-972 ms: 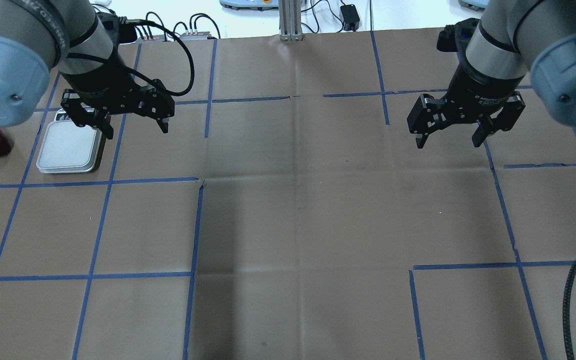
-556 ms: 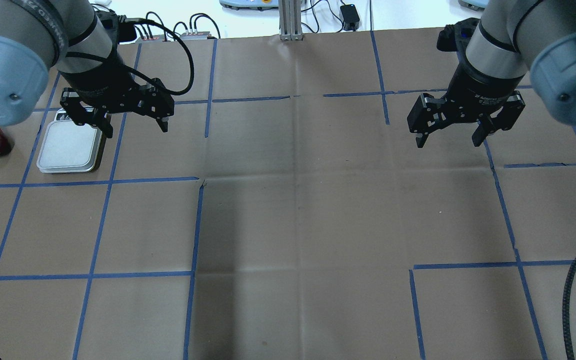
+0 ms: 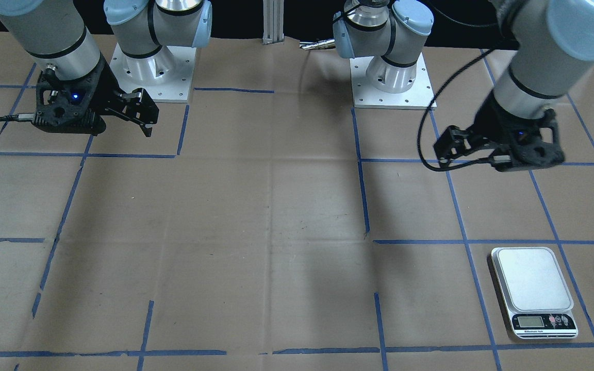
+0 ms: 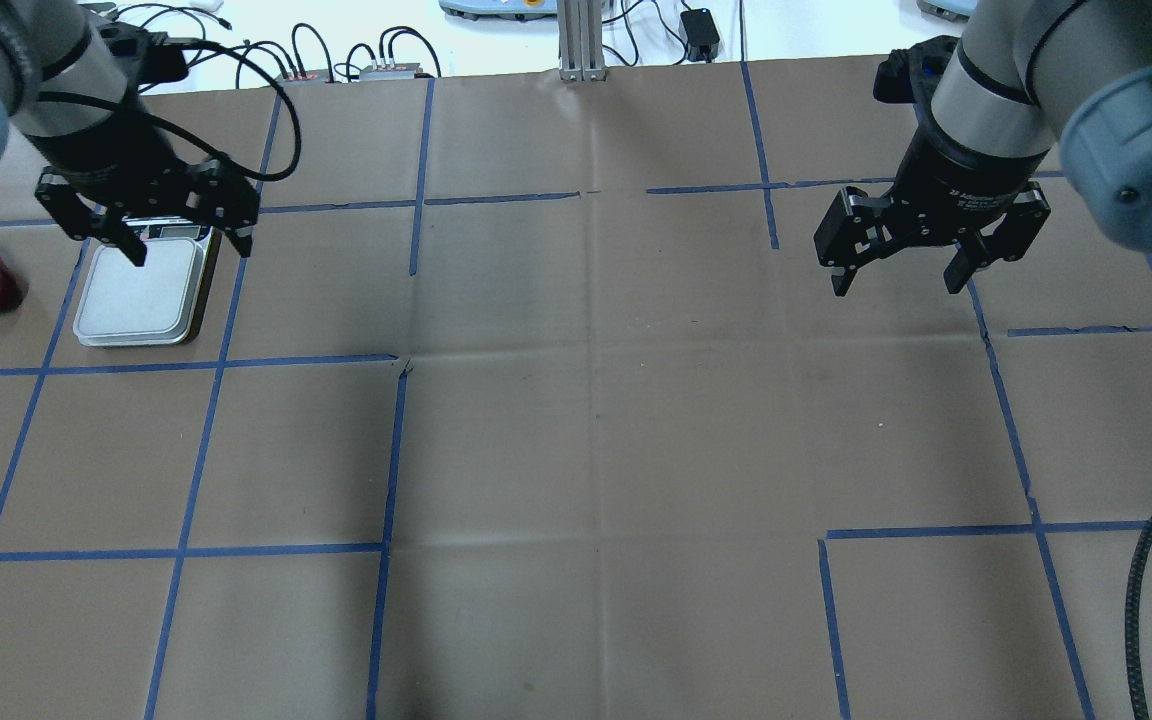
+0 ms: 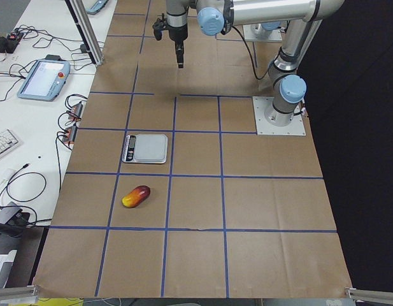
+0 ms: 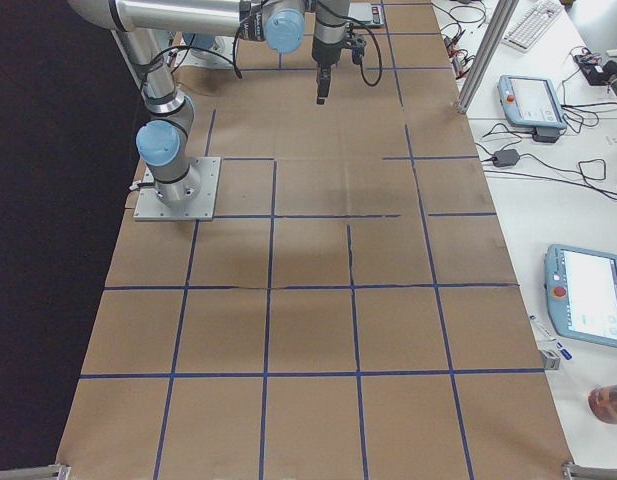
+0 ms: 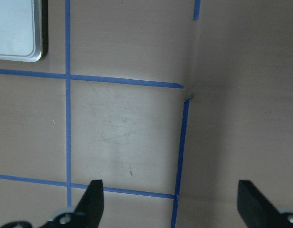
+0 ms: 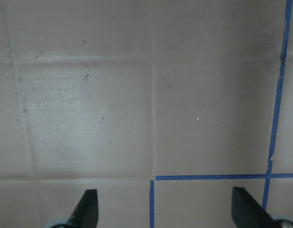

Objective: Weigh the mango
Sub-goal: 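Lower the left gripper over the red-yellow mango and open it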

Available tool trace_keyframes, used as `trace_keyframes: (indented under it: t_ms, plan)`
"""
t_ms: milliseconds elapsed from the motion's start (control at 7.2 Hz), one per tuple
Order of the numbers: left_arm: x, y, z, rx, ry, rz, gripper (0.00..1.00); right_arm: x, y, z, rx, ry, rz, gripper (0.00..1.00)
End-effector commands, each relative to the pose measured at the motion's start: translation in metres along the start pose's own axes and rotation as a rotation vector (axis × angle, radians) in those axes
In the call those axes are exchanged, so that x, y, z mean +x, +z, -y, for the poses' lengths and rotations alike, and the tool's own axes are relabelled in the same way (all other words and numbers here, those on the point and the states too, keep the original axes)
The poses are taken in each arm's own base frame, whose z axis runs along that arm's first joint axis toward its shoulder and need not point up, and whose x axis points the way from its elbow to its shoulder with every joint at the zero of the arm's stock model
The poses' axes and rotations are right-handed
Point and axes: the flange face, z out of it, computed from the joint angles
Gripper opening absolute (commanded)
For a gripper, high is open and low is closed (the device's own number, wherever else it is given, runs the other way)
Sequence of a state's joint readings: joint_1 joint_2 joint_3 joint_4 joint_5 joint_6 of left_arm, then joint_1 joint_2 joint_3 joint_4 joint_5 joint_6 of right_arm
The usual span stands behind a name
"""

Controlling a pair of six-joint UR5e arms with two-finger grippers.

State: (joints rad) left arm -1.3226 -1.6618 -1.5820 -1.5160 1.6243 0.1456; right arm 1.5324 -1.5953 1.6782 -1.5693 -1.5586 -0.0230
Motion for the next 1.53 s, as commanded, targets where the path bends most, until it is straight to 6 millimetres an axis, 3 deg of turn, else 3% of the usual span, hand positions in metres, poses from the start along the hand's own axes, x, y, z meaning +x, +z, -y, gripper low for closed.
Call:
trace_keyframes:
  t_ms: [0, 278, 417, 556, 833, 1250, 1389]
  plan:
    - [-0.161, 0.051, 0.056, 0.012, -0.059, -0.006, 1.0, 0.0, 0.0, 0.0, 0.0, 0.0, 0.0, 1.0]
    - [-0.279, 0.093, 0.142, 0.093, -0.043, 0.032, 1.0, 0.0, 0.0, 0.0, 0.0, 0.0, 0.0, 1.0]
    - [-0.339, 0.134, 0.172, 0.084, -0.05, 0.018, 1.0, 0.0, 0.0, 0.0, 0.0, 0.0, 0.0, 1.0]
    - [-0.386, 0.179, 0.186, 0.054, -0.084, 0.002, 1.0, 0.0, 0.0, 0.0, 0.0, 0.0, 0.0, 1.0]
    - [-0.426, 0.214, 0.19, 0.05, -0.212, -0.008, 1.0, 0.0, 0.0, 0.0, 0.0, 0.0, 0.0, 1.0]
    - [-0.439, 0.264, 0.215, 0.073, -0.266, -0.085, 0.99, 0.0, 0.0, 0.0, 0.0, 0.0, 0.0, 1.0]
    - [-0.439, 0.274, 0.216, 0.058, -0.296, -0.097, 0.87, 0.0, 0.0, 0.0, 0.0, 0.0, 0.0, 1.0]
